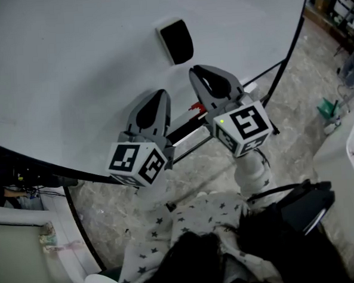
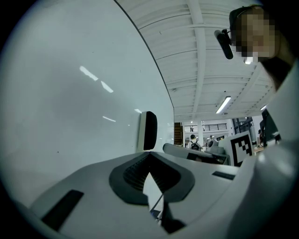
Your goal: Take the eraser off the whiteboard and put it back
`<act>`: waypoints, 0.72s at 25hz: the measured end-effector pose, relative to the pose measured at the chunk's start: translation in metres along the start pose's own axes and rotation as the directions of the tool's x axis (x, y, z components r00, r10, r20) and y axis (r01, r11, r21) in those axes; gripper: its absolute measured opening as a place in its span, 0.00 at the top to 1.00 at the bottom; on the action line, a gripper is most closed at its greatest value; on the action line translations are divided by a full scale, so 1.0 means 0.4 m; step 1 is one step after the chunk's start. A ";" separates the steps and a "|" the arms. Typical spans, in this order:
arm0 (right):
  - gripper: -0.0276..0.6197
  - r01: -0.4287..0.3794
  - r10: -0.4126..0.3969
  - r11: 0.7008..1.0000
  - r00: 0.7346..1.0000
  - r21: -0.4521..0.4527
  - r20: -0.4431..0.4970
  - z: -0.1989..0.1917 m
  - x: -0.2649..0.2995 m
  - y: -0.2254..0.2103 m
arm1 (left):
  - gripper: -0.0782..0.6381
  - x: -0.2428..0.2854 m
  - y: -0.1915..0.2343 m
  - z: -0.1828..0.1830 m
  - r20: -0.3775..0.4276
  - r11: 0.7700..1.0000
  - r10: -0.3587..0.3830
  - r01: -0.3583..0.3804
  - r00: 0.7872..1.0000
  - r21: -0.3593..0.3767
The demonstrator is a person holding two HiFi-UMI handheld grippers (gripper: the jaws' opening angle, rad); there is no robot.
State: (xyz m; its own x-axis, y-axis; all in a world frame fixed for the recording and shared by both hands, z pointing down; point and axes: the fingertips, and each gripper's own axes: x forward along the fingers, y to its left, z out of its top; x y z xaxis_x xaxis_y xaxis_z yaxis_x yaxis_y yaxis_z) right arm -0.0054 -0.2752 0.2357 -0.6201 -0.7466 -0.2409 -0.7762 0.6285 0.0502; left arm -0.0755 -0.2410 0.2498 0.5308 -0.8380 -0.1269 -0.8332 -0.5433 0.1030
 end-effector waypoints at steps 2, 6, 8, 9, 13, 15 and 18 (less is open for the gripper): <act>0.94 -0.033 0.034 0.999 0.999 0.036 -0.018 -0.015 -0.011 0.014 | 0.89 -0.005 -0.009 -0.010 -0.009 1.000 0.002 -0.002 1.000 -0.002; 0.95 -0.088 0.094 0.992 0.994 0.087 -0.058 -0.049 -0.026 0.034 | 0.89 -0.013 -0.020 -0.037 -0.032 1.000 0.004 -0.004 0.999 -0.005; 0.95 -0.111 0.120 0.987 0.990 0.113 -0.070 -0.061 -0.040 0.044 | 0.89 -0.021 -0.031 -0.047 -0.037 1.000 0.004 -0.004 0.999 -0.005; 0.95 -0.119 0.129 0.986 0.989 0.118 -0.079 -0.068 -0.048 0.048 | 0.89 -0.025 -0.038 -0.053 -0.040 1.000 0.004 -0.004 0.999 -0.007; 0.95 -0.137 0.153 0.981 0.982 0.136 -0.115 -0.097 -0.075 0.057 | 0.89 -0.035 -0.060 -0.078 -0.054 1.000 -0.001 0.000 0.999 -0.018; 0.95 -0.141 0.160 0.979 0.979 0.149 -0.126 -0.108 -0.083 0.059 | 0.89 -0.038 -0.066 -0.092 -0.063 1.000 -0.008 0.006 0.998 -0.024; 0.95 -0.150 0.173 0.976 0.975 0.161 -0.140 -0.121 -0.096 0.062 | 0.89 -0.041 -0.080 -0.111 -0.069 0.999 -0.022 0.019 0.997 -0.042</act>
State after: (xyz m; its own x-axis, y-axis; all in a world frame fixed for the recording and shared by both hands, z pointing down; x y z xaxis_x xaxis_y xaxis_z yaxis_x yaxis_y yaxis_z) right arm -0.0065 -0.2414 0.2929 -0.7547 -0.6498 -0.0902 -0.6460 0.7601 -0.0704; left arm -0.0507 -0.2121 0.2923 0.5582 -0.8274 -0.0609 -0.8157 -0.5608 0.1418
